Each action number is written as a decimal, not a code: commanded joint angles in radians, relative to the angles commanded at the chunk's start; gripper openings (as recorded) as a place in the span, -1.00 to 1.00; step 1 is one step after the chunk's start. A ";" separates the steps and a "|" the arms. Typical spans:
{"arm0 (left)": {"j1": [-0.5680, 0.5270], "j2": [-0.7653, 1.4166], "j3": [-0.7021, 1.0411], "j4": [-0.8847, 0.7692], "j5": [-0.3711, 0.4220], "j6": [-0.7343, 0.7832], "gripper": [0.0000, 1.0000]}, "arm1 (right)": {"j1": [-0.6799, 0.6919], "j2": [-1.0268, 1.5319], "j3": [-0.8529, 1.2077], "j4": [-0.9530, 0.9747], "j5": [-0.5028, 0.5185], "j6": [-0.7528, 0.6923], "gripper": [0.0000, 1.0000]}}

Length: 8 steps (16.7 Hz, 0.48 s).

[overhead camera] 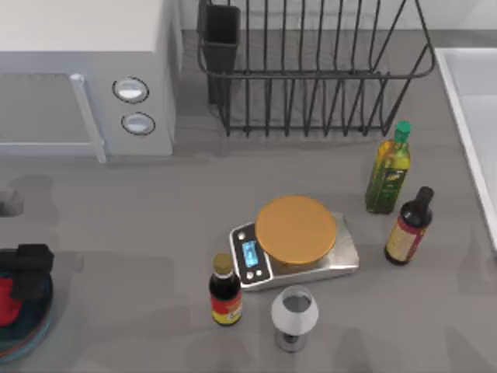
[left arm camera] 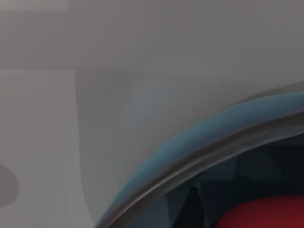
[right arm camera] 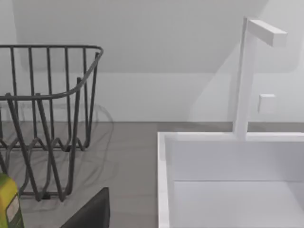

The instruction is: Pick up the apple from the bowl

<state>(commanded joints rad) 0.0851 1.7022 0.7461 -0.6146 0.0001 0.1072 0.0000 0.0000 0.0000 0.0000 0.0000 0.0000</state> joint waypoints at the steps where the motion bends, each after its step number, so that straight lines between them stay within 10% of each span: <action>1: 0.000 0.000 0.000 0.000 0.000 0.000 0.85 | 0.000 0.000 0.000 0.000 0.000 0.000 1.00; 8: 0.000 0.000 0.000 0.000 0.000 0.000 -0.21 | 0.000 0.000 0.000 0.000 0.000 0.000 1.00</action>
<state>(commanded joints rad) 0.0851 1.7022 0.7461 -0.6146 0.0001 0.1072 0.0000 0.0000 0.0000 0.0000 0.0000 0.0000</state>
